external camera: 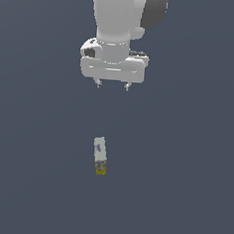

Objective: Pick up the object and move it to a goal position.

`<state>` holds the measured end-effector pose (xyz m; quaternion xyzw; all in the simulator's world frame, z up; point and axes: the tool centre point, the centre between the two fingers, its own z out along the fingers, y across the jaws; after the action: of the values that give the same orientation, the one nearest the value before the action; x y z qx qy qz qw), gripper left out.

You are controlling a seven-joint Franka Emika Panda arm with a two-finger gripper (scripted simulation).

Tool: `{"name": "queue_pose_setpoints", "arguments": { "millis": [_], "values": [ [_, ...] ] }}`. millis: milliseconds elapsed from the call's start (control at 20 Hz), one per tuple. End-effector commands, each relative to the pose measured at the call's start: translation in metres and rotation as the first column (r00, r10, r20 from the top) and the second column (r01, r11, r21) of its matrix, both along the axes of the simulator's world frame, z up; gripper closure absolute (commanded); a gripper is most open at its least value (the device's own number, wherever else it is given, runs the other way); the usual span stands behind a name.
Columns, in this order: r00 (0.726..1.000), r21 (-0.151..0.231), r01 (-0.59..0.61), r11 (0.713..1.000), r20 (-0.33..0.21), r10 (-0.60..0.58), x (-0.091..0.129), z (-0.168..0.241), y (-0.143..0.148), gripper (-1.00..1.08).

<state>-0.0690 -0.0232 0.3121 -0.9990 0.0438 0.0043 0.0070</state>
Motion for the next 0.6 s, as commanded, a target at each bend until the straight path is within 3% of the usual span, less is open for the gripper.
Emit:
{"name": "queue_pose_setpoints", "arguments": {
  "millis": [0,550],
  "values": [
    [1.0,0.0,0.0,1.0,0.0,0.0,0.0,0.0,0.0,-0.92],
    [0.997,-0.023,-0.082,0.996,0.006,0.082,-0.001,0.003,0.021,-0.92]
  ]
}}
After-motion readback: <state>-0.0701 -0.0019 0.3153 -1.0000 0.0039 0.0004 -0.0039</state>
